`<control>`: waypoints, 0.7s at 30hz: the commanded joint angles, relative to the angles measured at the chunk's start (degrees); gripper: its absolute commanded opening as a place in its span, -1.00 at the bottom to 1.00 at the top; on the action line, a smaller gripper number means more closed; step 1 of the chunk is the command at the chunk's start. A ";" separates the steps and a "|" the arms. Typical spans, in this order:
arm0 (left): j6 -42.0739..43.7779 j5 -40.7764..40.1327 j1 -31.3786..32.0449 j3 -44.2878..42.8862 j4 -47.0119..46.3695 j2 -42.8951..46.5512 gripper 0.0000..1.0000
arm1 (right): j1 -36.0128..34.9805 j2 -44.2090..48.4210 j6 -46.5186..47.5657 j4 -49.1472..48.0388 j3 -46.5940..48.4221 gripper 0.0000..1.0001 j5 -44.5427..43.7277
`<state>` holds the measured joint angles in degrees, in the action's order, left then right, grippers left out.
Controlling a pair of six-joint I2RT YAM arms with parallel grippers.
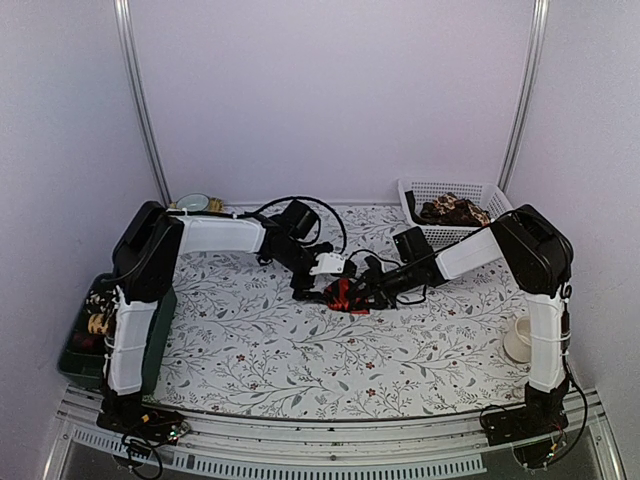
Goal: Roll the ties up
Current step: Roll the tie at the center of the board.
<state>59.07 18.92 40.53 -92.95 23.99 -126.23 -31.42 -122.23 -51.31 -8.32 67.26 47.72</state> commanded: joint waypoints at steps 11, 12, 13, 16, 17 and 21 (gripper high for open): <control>5.82 4.92 1.86 -12.63 10.96 -10.13 0.89 | 0.92 -4.65 1.36 3.90 0.28 -0.33 -2.86; 5.28 4.83 1.91 -12.72 10.80 -10.17 0.82 | 0.88 -4.61 1.38 3.96 0.35 -0.32 -2.88; 4.63 4.80 2.00 -12.64 10.50 -10.10 0.71 | 0.92 -4.53 1.51 4.12 0.39 -0.29 -3.09; 3.24 6.06 2.01 -12.06 9.67 -9.19 0.35 | 0.92 -4.04 2.02 5.01 0.79 -0.14 -3.80; 2.73 6.36 2.11 -11.50 9.19 -8.77 0.28 | 0.92 -3.74 2.37 5.51 1.03 -0.10 -4.09; 0.23 6.58 2.41 -11.14 8.84 -7.77 0.22 | 0.97 -1.55 3.84 7.76 1.97 0.05 -5.88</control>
<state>62.41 23.86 41.54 -104.73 33.91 -134.76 -30.74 -122.23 -49.50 -6.50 68.82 47.99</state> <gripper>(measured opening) 0.619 0.509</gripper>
